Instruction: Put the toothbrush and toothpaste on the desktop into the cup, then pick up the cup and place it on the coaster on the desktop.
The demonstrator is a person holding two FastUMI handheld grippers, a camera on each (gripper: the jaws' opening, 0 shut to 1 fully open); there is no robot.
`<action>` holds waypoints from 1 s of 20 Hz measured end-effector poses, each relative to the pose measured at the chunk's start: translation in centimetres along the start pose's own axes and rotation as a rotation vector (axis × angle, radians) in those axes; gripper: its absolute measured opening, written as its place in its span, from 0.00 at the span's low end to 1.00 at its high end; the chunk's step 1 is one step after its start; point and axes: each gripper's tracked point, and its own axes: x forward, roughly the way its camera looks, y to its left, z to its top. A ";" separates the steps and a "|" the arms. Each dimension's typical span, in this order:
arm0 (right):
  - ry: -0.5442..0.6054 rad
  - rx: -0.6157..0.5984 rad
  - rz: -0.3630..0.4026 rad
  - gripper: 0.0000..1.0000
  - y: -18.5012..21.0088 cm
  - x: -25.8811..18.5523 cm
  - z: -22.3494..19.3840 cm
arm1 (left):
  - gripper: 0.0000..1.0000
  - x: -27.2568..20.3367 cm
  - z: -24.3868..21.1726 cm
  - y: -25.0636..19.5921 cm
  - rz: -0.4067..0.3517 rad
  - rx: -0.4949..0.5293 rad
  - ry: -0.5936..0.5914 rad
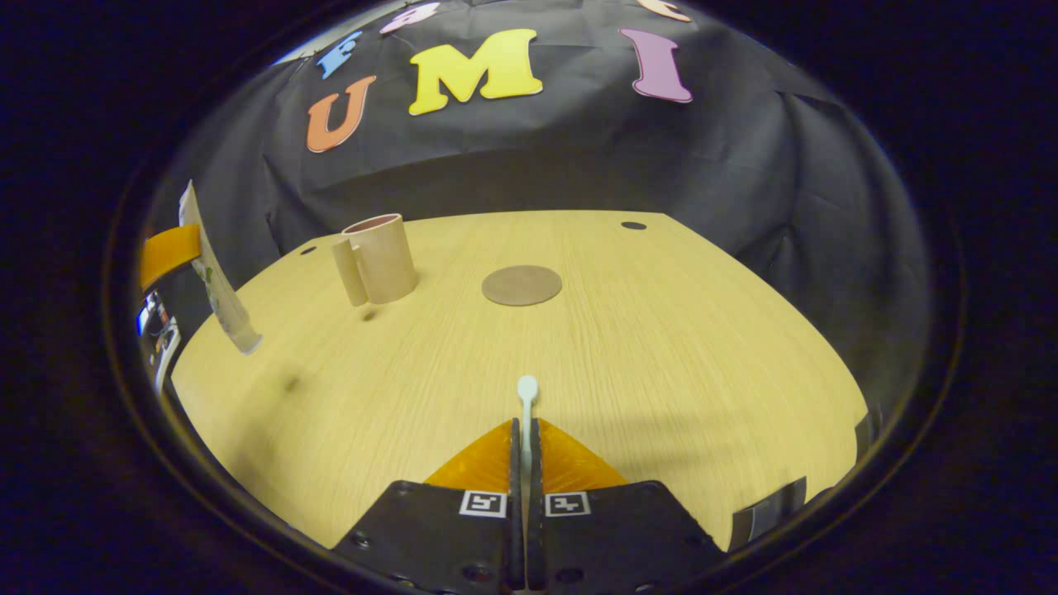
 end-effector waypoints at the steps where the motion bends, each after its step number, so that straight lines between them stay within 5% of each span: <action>1: 0.001 0.004 0.005 0.02 0.0 -0.1 0.1 | 0.47 0.3 0.3 -0.1 -0.010 -0.004 -0.004; 20: -0.071 0.021 0.077 0.02 0.0 -1.7 3.2 | 0.47 12.0 8.2 -0.5 -0.076 0.018 -0.092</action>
